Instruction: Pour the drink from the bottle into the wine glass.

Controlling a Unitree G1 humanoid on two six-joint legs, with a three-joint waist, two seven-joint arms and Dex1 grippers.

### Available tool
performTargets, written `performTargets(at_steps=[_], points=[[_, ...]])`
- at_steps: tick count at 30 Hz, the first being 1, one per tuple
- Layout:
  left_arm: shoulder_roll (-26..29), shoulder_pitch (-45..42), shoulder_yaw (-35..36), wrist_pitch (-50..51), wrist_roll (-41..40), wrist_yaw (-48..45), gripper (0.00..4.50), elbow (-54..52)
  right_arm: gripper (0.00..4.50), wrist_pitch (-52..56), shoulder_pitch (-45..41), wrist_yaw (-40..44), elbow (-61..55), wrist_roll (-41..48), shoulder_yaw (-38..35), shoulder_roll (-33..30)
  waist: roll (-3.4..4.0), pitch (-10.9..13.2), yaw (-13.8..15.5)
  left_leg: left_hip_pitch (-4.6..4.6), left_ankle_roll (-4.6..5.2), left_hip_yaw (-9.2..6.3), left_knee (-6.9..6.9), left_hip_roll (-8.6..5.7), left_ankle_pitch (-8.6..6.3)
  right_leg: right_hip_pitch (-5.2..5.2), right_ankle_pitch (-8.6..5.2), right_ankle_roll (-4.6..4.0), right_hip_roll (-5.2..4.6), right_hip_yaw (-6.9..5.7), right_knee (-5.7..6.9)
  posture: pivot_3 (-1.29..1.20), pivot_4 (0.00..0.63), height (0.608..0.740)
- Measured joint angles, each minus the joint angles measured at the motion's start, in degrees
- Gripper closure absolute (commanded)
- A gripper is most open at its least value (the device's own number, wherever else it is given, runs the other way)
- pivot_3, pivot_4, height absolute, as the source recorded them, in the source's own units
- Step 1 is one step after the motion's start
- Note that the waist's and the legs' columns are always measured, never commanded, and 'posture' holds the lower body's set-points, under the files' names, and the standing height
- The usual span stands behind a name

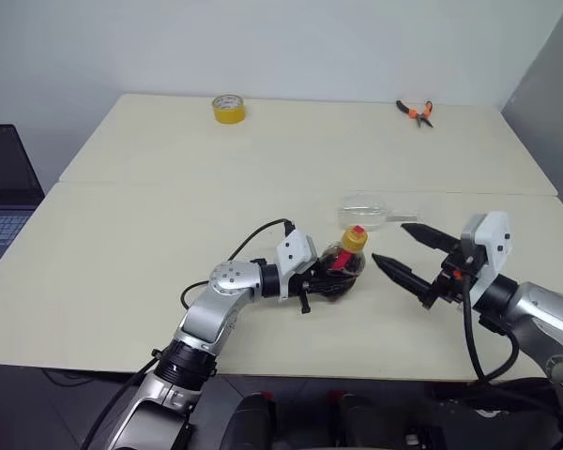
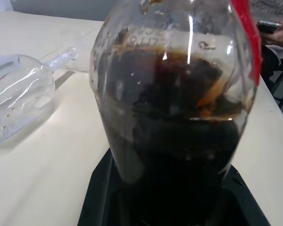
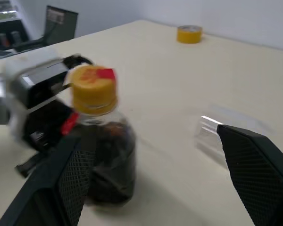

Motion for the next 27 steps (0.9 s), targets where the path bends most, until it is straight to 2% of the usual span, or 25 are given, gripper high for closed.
performTargets(at_steps=[4,8,15,21,27], points=[[-0.3,0.0,0.0,-0.1,0.0,-0.1,3.52,0.0,0.23,0.9,-6.3,-3.0,-1.5,0.6,4.6,2.7,0.00,0.0,0.0,0.02,0.00,-0.03,0.00,0.01,0.00,0.00,0.00,0.00,0.03,-0.02,0.02,0.00,0.150,0.740],[-0.2,-0.1,0.0,-0.1,0.0,-0.1,3.53,0.1,0.23,0.6,-11.1,-6.4,0.6,-3.2,8.8,5.6,-0.01,0.0,0.1,-0.02,-0.01,0.00,0.02,-0.03,0.00,-0.01,0.00,0.00,-0.01,0.01,-0.02,0.00,0.150,0.740],[-0.4,-0.1,0.0,-0.1,0.0,0.0,3.53,0.2,0.23,-1.9,-11.2,-7.1,4.7,-8.8,10.6,6.7,-0.01,0.0,0.3,-0.05,-0.01,0.00,0.02,-0.03,0.00,-0.01,0.00,0.00,-0.05,-0.01,-0.05,0.00,0.150,0.740],[-0.4,-0.1,-0.2,0.1,0.4,0.2,3.53,0.4,0.23,-3.0,-6.9,-4.8,3.4,-8.1,7.3,5.0,-0.01,0.0,0.3,-0.04,0.00,-0.01,0.02,-0.03,0.00,0.00,0.00,0.00,-0.04,-0.02,-0.05,0.00,0.150,0.740],[-0.1,0.0,-0.3,0.0,0.4,0.0,3.55,0.4,0.23,-0.7,-0.2,-2.6,2.8,-2.9,-0.8,1.4,-0.01,0.0,0.3,-0.03,0.00,0.00,0.02,-0.03,0.00,0.01,0.00,0.00,-0.04,-0.02,-0.04,0.00,0.150,0.740]])
